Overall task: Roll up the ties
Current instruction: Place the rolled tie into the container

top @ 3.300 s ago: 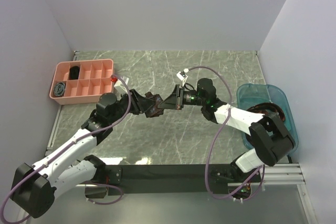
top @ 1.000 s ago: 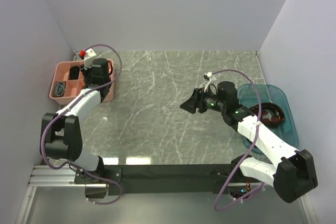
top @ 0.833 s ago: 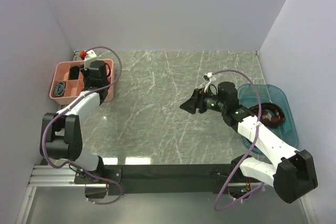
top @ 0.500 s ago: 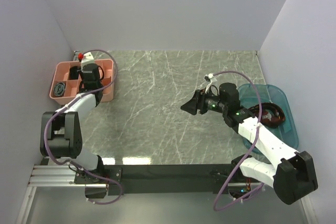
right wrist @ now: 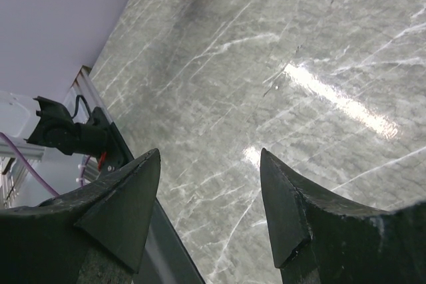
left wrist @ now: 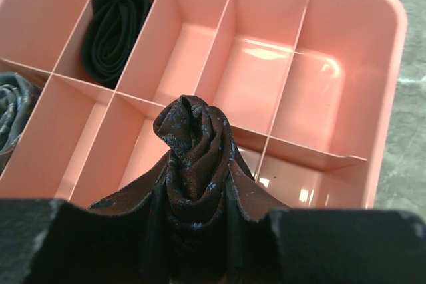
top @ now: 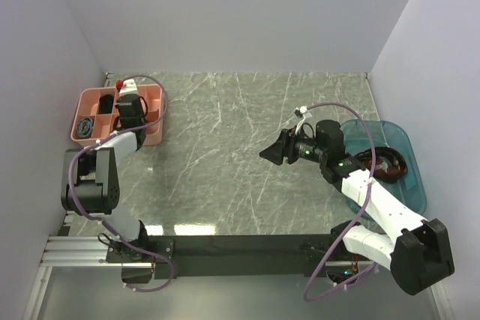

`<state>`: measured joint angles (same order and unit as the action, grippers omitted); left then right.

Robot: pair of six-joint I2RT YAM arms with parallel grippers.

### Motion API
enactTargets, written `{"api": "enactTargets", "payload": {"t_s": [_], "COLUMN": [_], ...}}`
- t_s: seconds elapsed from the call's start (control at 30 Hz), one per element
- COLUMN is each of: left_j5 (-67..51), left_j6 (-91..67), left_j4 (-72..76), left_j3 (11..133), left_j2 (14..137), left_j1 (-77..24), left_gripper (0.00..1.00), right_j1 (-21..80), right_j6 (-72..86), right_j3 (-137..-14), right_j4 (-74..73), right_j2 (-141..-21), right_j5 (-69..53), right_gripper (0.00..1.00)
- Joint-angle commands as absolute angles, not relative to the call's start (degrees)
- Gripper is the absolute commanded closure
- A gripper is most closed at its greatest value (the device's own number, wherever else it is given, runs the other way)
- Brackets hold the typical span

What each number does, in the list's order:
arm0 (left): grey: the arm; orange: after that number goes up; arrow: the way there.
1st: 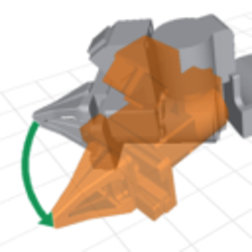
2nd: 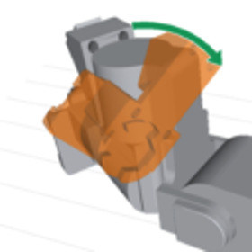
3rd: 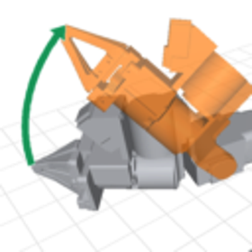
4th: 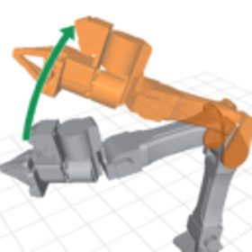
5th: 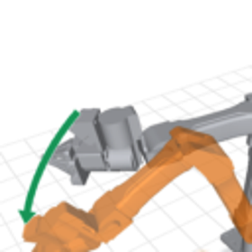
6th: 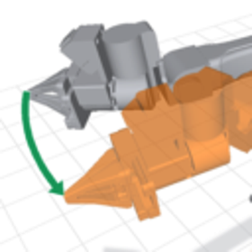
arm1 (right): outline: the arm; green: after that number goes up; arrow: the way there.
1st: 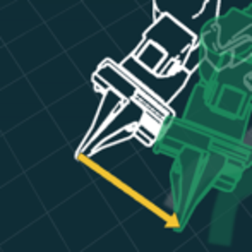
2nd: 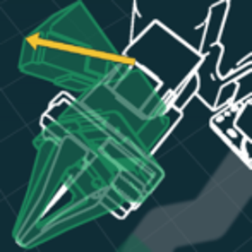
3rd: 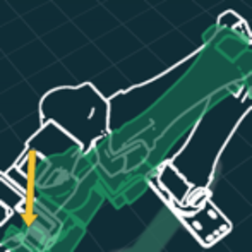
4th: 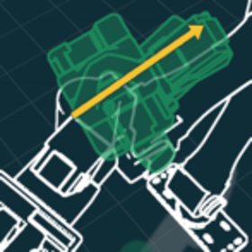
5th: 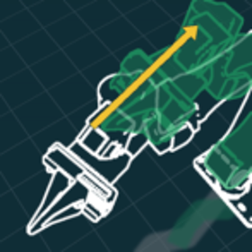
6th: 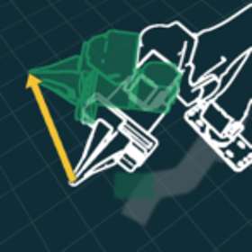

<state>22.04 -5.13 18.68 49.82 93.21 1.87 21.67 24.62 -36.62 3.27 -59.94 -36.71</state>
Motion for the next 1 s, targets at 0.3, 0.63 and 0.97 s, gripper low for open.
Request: {"api": "enactTargets", "payload": {"t_s": [0.3,0.63,0.97], "left_j5": [12.6,6.9,9.0], "left_j6": [-5.8,-9.9,-13.8], "left_j4": [20.4,13.3,10.5], "left_j3": [50.0,54.7,57.2], "left_j2": [92.1,95.4,97.3], "left_j1": [2.1,3.6,4.5], "left_gripper": [0.99,0.99,0.99], "right_j1": [20.7,20.5,20.3], "right_j6": [25.6,26.2,26.5], "right_j3": [-35.8,-35.1,-34.8], "right_j4": [6.4,7.3,7.7], "right_j2": [-59.5,-59.9,-59.7], "right_j5": [-38.8,-39.1,-39.1], "right_gripper": [0.33,0.33,0.34]}}
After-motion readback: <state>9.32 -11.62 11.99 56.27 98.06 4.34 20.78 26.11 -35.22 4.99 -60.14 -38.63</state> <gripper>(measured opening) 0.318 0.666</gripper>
